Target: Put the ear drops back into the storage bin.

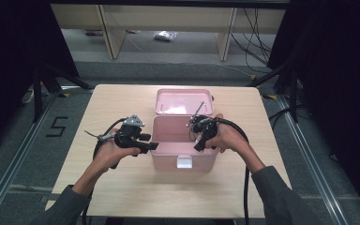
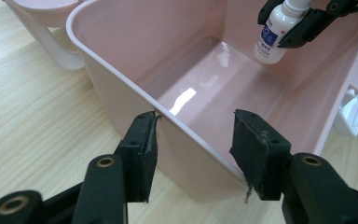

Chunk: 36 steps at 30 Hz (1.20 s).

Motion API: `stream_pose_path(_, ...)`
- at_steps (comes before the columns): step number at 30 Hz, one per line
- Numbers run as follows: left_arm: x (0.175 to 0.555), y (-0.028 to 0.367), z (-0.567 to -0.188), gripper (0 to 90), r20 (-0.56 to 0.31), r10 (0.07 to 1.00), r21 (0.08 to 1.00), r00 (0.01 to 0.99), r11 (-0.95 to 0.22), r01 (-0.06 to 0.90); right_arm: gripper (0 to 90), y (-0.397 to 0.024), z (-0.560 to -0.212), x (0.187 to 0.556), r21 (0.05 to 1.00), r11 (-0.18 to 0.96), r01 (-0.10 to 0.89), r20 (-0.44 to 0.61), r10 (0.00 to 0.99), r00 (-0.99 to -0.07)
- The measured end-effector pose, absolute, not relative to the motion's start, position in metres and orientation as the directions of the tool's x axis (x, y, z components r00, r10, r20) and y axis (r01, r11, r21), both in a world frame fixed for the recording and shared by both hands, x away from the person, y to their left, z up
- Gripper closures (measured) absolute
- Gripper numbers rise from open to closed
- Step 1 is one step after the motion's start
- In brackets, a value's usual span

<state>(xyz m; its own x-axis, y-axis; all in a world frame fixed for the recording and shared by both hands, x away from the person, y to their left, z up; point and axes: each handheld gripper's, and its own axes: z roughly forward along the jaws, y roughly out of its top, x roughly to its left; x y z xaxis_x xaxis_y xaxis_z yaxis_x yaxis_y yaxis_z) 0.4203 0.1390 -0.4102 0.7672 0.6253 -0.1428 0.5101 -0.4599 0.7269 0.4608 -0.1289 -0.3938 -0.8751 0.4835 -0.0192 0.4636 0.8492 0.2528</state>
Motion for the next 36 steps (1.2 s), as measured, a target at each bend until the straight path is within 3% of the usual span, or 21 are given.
stream_pose_path(36, 0.42, 0.139, -0.41, 50.4, -0.143, 0.626, 0.726, 0.766, -0.46, 0.512, 60.5, -0.119, -0.411, 0.461, 0.217, 0.871, 0.441, -0.016, 0.455, -0.891)
